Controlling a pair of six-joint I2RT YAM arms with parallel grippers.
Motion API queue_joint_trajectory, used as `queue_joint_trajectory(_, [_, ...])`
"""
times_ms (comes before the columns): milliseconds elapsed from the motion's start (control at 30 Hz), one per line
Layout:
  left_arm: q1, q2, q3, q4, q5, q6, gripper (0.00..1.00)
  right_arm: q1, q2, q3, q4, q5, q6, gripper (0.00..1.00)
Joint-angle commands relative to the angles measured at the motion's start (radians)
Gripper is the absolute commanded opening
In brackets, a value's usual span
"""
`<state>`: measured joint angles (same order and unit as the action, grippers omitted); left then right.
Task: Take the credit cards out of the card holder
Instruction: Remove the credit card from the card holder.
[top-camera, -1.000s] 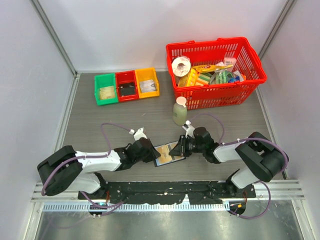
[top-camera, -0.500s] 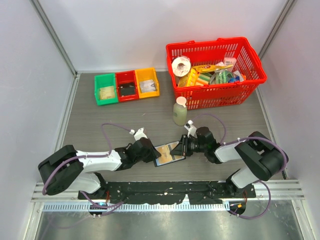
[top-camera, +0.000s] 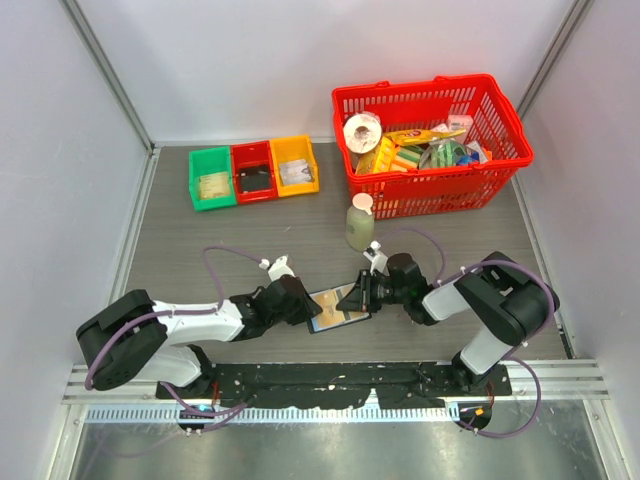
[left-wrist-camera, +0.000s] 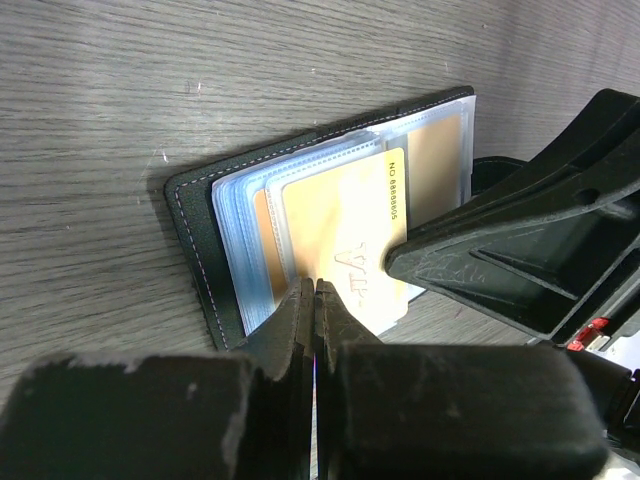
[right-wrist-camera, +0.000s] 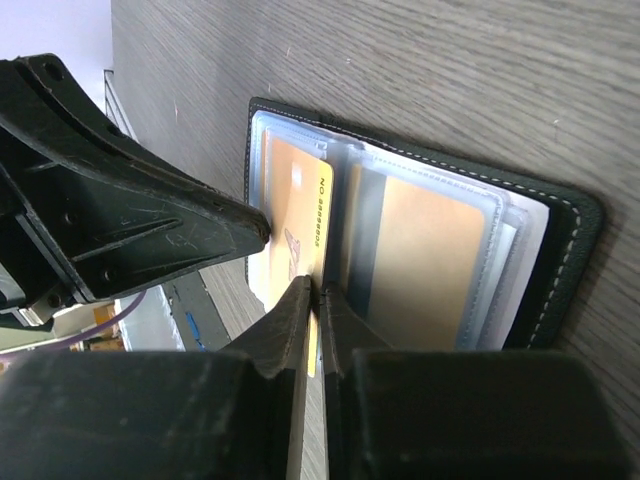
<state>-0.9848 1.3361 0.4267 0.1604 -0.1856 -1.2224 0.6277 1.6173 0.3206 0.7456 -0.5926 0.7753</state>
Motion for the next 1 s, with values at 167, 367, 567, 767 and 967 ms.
queue_joint_trajectory(167, [0.020,0.041,-0.025,-0.116,0.000,0.021,0.00,-0.037,0.010,-0.055,0.167,-0.044,0.045,0.01])
queue_joint_trajectory(367, [0.028,0.054,-0.029,-0.107,0.015,0.018,0.00,-0.062,0.007,-0.071,0.182,-0.073,0.047,0.01])
queue_joint_trajectory(567, [0.032,0.054,-0.034,-0.102,0.021,0.018,0.00,-0.103,0.004,-0.100,0.189,-0.081,0.048,0.01])
queue_joint_trajectory(767, [0.034,0.052,-0.032,-0.098,0.026,0.023,0.00,-0.126,-0.022,-0.109,0.164,-0.098,0.033,0.01])
queue_joint_trajectory(967, [0.034,0.015,-0.016,-0.116,0.023,0.053,0.00,-0.157,-0.175,-0.106,-0.048,-0.053,-0.020,0.01])
